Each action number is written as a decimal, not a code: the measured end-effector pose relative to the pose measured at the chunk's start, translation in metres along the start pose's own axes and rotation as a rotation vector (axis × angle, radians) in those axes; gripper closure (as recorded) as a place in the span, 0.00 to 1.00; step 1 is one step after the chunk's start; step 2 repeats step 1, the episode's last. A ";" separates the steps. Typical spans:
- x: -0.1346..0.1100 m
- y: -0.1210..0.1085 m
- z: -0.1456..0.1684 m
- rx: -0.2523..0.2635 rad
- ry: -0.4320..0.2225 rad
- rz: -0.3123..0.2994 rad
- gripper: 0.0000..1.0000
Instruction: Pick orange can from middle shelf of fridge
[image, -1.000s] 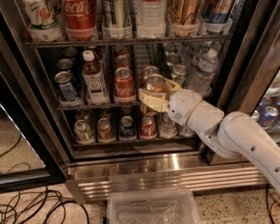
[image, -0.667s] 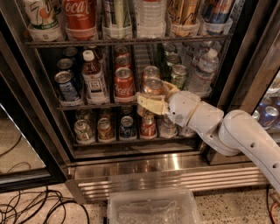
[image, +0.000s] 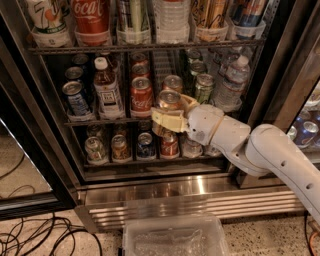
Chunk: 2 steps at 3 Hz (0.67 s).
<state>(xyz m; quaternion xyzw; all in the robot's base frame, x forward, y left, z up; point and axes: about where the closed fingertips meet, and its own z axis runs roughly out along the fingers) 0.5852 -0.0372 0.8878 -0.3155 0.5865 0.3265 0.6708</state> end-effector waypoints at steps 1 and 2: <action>0.006 0.016 -0.001 -0.008 -0.025 0.075 1.00; 0.006 0.016 -0.001 -0.008 -0.025 0.075 1.00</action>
Offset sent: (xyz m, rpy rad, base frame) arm 0.0000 0.0000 0.0000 0.0000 0.0000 0.0000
